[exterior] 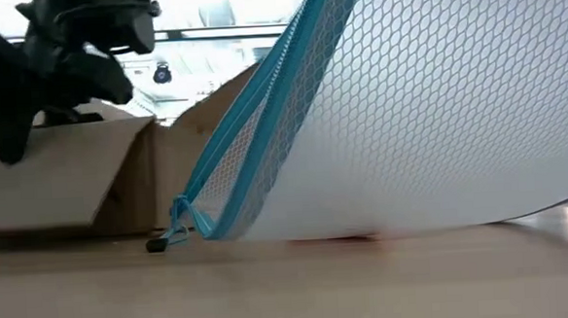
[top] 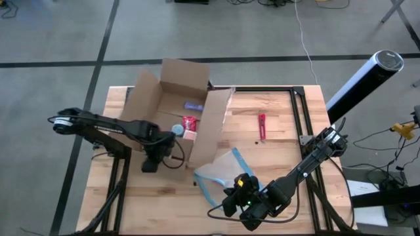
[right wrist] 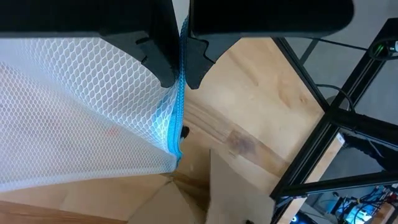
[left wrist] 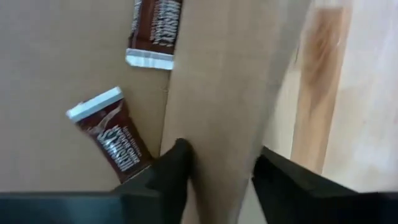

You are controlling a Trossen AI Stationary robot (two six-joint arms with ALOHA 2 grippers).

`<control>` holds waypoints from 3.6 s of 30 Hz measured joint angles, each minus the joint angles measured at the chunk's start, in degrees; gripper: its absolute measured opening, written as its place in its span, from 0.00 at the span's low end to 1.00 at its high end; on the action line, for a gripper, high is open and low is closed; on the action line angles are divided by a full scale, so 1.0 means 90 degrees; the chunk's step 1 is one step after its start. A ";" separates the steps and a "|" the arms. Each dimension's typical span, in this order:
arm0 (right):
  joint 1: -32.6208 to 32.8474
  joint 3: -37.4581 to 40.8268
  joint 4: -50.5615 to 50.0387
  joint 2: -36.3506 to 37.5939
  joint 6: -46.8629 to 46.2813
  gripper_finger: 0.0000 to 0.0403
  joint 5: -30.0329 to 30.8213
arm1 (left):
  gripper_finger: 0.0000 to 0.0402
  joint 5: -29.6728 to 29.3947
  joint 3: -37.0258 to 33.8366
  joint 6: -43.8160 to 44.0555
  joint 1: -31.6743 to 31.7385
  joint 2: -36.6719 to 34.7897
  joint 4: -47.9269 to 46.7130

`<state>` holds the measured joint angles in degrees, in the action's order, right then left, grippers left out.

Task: Unpack boxes
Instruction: Put the blue scented candle into the blue transparent zip

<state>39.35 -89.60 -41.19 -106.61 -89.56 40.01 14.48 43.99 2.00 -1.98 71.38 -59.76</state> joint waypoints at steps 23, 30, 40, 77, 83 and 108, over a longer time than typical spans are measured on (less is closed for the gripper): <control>0.0000 0.0000 -0.0002 0.0000 0.0000 0.00 0.0000 | 0.56 -0.1551 0.1383 0.0361 0.0089 -0.1165 -0.0697; 0.0000 0.0000 -0.0002 0.0000 0.0000 0.00 -0.0001 | 0.55 -0.1717 0.1128 0.0342 0.0828 -0.0644 -0.0687; 0.0000 0.0000 -0.0002 0.0000 0.0000 0.00 -0.0001 | 0.46 -0.0109 0.0857 0.1110 0.2234 0.0350 -0.0600; 0.0000 0.0002 0.0000 0.0000 0.0000 0.00 0.0000 | 0.03 0.0383 0.0024 0.0830 0.2225 0.1828 0.0302; -0.0001 0.0002 -0.0002 0.0000 0.0000 0.00 0.0000 | 0.00 0.0605 0.0070 0.0734 0.2227 0.1674 0.0300; -0.0001 0.0002 -0.0002 0.0000 0.0000 0.00 0.0000 | 0.14 0.0972 0.0845 -0.1962 0.2098 0.0886 -0.0377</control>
<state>39.34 -89.58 -41.21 -106.61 -89.56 40.01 23.23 51.60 -15.66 16.91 79.35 -63.16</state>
